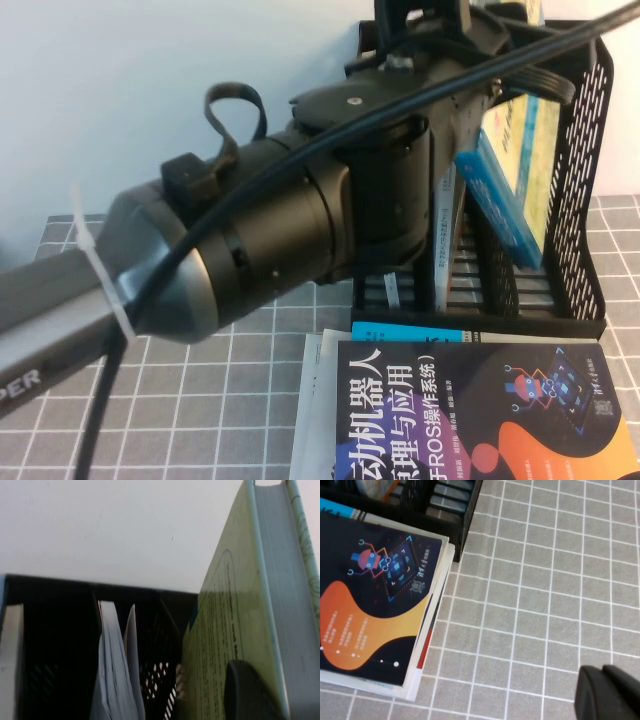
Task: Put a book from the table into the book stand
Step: Place the book on the book shelf
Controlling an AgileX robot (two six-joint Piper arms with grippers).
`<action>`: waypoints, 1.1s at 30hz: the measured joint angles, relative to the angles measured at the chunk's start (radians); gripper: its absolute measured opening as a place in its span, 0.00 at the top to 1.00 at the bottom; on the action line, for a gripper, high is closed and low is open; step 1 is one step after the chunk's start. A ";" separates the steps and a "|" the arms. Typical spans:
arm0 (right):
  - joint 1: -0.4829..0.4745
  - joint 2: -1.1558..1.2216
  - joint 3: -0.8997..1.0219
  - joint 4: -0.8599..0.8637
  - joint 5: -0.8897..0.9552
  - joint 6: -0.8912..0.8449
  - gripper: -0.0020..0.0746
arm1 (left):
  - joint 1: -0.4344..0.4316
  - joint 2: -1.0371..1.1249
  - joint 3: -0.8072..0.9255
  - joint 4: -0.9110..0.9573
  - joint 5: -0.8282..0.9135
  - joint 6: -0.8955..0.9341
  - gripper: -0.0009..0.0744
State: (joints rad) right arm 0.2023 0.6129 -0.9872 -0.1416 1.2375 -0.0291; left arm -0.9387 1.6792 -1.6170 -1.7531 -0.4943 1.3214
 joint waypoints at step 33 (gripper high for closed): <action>0.000 0.000 0.000 0.000 0.000 -0.021 0.98 | -0.004 0.076 -0.101 -0.018 0.078 -0.004 0.73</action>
State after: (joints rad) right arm 0.2023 0.6129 -0.9872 -0.1412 1.2375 -0.0502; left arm -0.9428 1.7554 -1.7184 -1.7714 -0.4160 1.3174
